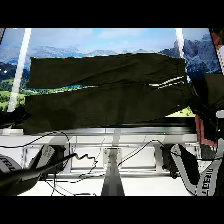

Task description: Fold the clothes and pants, and hang the long-sleeved shirts on hangers.

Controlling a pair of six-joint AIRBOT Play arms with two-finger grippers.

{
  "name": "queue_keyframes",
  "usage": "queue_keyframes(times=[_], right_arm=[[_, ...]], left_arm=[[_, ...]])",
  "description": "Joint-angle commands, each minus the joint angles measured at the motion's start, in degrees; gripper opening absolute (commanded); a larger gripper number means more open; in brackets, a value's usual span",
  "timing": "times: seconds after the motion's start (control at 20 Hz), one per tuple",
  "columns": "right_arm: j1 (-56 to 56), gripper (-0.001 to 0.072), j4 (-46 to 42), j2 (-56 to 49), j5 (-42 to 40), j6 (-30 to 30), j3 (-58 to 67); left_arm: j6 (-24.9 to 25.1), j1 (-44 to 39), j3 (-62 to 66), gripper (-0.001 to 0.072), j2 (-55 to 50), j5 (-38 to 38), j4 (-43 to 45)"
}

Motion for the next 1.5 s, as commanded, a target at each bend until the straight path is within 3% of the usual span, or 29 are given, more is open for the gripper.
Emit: queue_keyframes(times=[0.0,0.2,0.55,0.95,1.15,1.25,1.35,1.45], right_arm=[[0.0,0.0031,-0.1,0.0,0.4,0.0,0.0],[0.0,0.0031,-0.1,0.0,1.2,0.0,0.0],[0.0,0.0032,-0.1,0.0,1.4,0.0,0.0],[0.0,0.0031,-0.1,0.0,1.6,0.0,0.0],[0.0,0.0031,-0.2,0.0,1.9,0.0,0.0],[0.0,0.0031,-0.3,0.0,1.9,0.0,0.0],[0.0,0.0032,-0.5,0.0,1.9,-0.9,0.0],[0.0,0.0032,-0.6,0.1,2.1,-1.6,0.0]], left_arm=[[0.4,3.4,-2.7,0.0512,0.6,0.6,2.3],[-0.8,3.4,-3.3,0.0502,-0.1,3.7,15.3],[-0.1,4.0,-3.3,0.0504,-3.8,12.5,17.0],[1.6,9.6,-3.3,0.05,-10.7,12.3,17.0],[3.5,9.5,-3.3,0.0459,-11.7,12.3,15.2],[3.5,9.6,-3.3,0.028,-12.1,12.5,14.0],[3.5,9.5,-3.3,0.0264,-12.0,13.8,10.5],[3.5,9.5,-3.3,0.0022,-11.7,14.0,6.3]])
